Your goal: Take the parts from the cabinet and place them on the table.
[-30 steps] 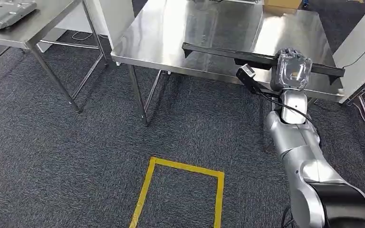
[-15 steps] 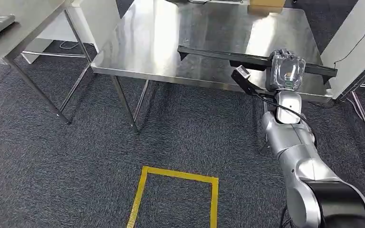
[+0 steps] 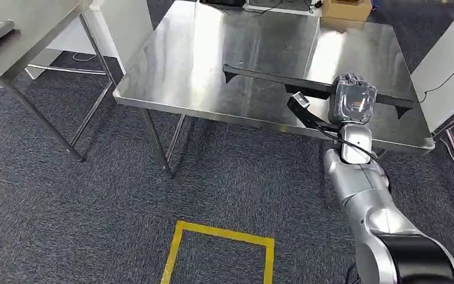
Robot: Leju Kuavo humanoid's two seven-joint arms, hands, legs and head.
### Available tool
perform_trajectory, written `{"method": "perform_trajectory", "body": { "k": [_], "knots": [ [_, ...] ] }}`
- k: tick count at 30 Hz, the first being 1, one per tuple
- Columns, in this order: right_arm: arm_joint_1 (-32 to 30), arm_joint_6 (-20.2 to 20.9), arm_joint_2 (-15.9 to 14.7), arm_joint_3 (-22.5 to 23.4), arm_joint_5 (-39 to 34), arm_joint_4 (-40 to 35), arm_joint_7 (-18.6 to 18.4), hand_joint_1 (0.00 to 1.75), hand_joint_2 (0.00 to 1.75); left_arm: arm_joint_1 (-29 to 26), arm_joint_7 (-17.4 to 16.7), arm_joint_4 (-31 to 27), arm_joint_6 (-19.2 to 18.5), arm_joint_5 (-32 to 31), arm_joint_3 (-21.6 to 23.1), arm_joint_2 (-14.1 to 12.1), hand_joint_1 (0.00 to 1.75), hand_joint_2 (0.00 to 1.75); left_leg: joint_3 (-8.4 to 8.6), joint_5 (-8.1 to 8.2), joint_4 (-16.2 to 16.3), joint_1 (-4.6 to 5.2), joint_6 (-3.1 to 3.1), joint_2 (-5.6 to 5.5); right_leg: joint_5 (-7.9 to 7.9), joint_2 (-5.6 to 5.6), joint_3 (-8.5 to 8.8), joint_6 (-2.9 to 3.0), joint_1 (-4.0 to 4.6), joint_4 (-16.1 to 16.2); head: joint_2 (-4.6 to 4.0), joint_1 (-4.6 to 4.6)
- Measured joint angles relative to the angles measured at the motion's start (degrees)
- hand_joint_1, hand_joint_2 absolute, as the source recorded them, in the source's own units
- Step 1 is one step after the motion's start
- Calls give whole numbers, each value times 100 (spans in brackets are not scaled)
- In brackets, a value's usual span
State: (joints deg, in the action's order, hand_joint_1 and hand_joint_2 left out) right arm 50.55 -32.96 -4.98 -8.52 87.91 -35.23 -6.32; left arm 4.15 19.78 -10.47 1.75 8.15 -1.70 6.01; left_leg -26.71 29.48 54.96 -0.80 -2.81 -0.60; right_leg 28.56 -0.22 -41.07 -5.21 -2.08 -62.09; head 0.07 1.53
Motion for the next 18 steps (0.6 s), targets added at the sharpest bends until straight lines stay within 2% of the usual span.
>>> {"method": "perform_trajectory", "body": {
  "k": [1, 2, 3, 4, 5, 6, 7, 8, 9, 10, 11, 12, 13, 14, 15, 16, 17, 18],
  "knots": [
    [-26, 2, -9, -2, 0, 15, 0, 175, 175, -20, 0, 7, 0, 0, 0, -11, 0, 175, 2, 100, -8, 19, 49, 1, -656, -114, 50, -148, -37, 445, 0, -18],
    [-39, 4, -30, -4, 0, 29, -2, 175, 175, -14, 0, 15, 0, 0, 0, -9, 0, 175, 184, 248, 43, 35, 88, 19, -1040, -205, 61, -115, -12, 620, 0, -22],
    [-48, 18, -9, -11, 0, 28, 2, 175, 175, 3, 0, 13, 0, 0, 0, -18, 0, 175, 170, 311, -53, 43, 134, 22, -891, -143, 177, 109, 69, 544, 0, -53],
    [-48, 15, -20, -11, 0, 6, -2, 175, 175, 0, -4, 11, 2, -2, 2, -20, 0, 175, 273, 343, -124, 22, 170, 63, -857, -115, 186, 204, 64, 543, 0, -22],
    [-19, 15, -4, -11, 0, -13, -2, 175, 175, 13, -2, 7, 4, -2, 2, -20, 0, 175, 322, 275, -21, 23, 207, 77, -810, -81, 202, 271, 42, 551, 0, -37],
    [12, 11, -6, -13, 0, -22, 0, 175, 175, 45, 0, 0, 7, -2, 2, -20, 0, 175, 247, 229, 192, 1, 220, 77, -740, -53, 284, 340, 11, 546, 0, -13],
    [56, 11, -15, -9, 0, -46, -20, 175, 175, 65, 4, 0, 7, -2, 2, -20, 0, 175, 20, 110, 548, -10, 242, 73, -657, -13, 364, 380, 11, 553, 0, 7],
    [110, 11, -20, -13, 0, -42, -24, 175, 175, 79, 2, 0, 9, -2, 2, -20, 0, 175, -233, 116, 948, -19, 265, 74, -601, -6, 443, 421, 17, 554, 0, 30],
    [111, 11, -17, -24, 0, -39, -26, 175, 175, 78, 2, 0, 9, -2, 4, -20, 0, 175, -526, 232, 1325, -25, 291, 75, -511, 10, 553, 446, 25, 577, 0, 48],
    [60, 18, -13, -33, 0, -33, -26, 175, 175, 68, 0, 2, 9, -2, 2, -17, 0, 175, -821, 469, 1598, -24, 305, 74, -411, 32, 715, 460, 40, 621, 0, 44],
    [-12, 26, -4, -37, 0, -26, -26, 175, 175, 52, -15, 7, 11, 0, 4, -15, 0, 175, -1022, 728, 1672, -21, 310, 74, -326, 47, 873, 463, 48, 664, 0, 50],
    [-74, 35, 11, -44, 0, -11, -31, 175, 175, 30, -24, 13, 20, 11, 4, -17, 0, 175, -1197, 969, 1641, -15, 299, 73, -237, 61, 1030, 467, 56, 706, 0, 44],
    [-116, 39, 33, -59, 0, 13, -39, 175, 175, 10, -31, 15, 31, 22, 2, -17, 0, 175, -1350, 1116, 1526, -6, 268, 73, -147, 74, 1179, 466, 60, 741, 0, 46],
    [-133, 50, 77, -90, 0, 24, -63, 175, 175, -11, -37, 15, 61, 37, 2, -20, 0, 175, -1482, 1041, 1266, 23, 213, 71, -42, 90, 1335, 459, 65, 771, 0, 50],
    [-133, 63, 123, -123, 0, 24, -92, 175, 175, -30, -44, 20, 79, 72, 2, -20, 0, 175, -1560, 638, 924, 44, 136, 67, 58, 106, 1471, 452, 77, 792, 0, 57],
    [-134, 85, 173, -164, 0, 28, -122, 175, 175, -56, -46, 26, 87, 85, 0, -24, 0, 175, -1605, -183, 508, 80, 34, 57, 159, 116, 1597, 447, 84, 821, 0, 77],
    [-134, 109, 197, -196, 2, 63, -149, 175, 175, -103, -48, 50, 105, 107, -4, -74, 0, 175, -1611, -1133, 88, 157, -57, 29, 253, 151, 1733, 417, 102, 827, 0, 83],
    [-134, 140, 263, -236, 0, 79, -168, 175, 175, -125, -46, 55, 109, 131, -4, -68, 0, 175, -1525, -1267, 14, 193, -90, -81, 386, 206, 1766, 375, 126, 875, 0, 101]
  ]
}}
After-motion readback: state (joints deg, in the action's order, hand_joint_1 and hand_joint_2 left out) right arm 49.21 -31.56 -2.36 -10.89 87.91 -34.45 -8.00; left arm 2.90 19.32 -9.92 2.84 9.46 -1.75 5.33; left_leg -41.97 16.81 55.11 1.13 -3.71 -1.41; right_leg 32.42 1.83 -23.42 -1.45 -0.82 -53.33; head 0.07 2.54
